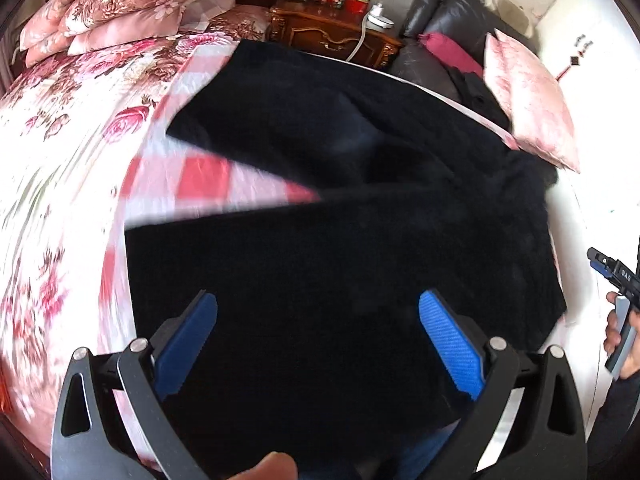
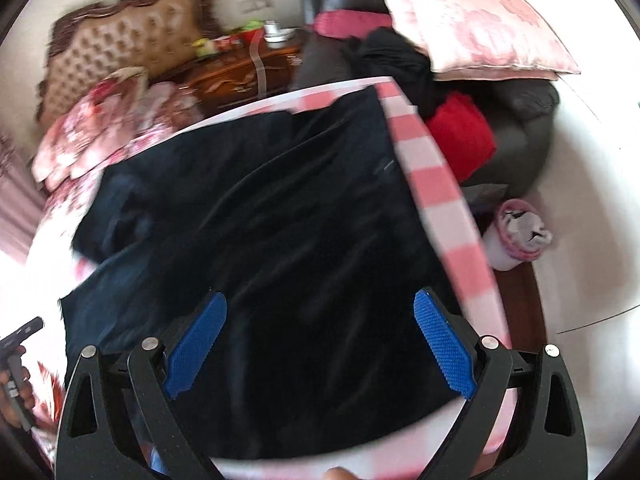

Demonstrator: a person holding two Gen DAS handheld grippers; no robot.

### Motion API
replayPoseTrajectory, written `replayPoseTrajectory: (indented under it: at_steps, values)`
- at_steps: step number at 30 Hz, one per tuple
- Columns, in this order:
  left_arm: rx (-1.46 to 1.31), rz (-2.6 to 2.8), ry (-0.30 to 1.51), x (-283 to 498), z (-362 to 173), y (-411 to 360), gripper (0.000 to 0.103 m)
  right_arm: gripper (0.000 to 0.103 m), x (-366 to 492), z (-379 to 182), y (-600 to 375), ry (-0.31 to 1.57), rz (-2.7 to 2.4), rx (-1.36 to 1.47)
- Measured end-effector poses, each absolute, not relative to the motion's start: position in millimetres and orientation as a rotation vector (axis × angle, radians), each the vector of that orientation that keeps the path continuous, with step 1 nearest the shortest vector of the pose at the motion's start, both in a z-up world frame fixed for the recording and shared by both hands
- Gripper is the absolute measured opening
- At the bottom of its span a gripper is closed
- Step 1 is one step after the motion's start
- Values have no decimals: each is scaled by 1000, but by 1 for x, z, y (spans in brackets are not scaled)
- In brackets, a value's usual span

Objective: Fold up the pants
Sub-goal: 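Lower both tools to the pants' waistband and close both on it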

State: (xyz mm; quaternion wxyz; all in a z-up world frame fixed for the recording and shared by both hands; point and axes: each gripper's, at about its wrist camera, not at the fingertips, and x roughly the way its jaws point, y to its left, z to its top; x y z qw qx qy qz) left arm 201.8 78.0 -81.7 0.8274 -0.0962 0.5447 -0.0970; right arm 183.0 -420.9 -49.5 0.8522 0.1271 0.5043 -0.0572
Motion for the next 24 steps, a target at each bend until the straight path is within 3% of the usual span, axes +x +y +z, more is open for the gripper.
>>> replayPoseTrajectory:
  at_steps: [11, 19, 24]
  values:
    - [-255, -193, 1161, 429, -94, 149, 71, 92, 360, -99, -500, 1151, -112, 248]
    - [-235, -179, 1195, 556, -122, 163, 69, 92, 423, -129, -533, 1202, -49, 318]
    - [-204, -187, 1218, 604, -144, 161, 62, 91, 438, -139, -539, 1220, 28, 371]
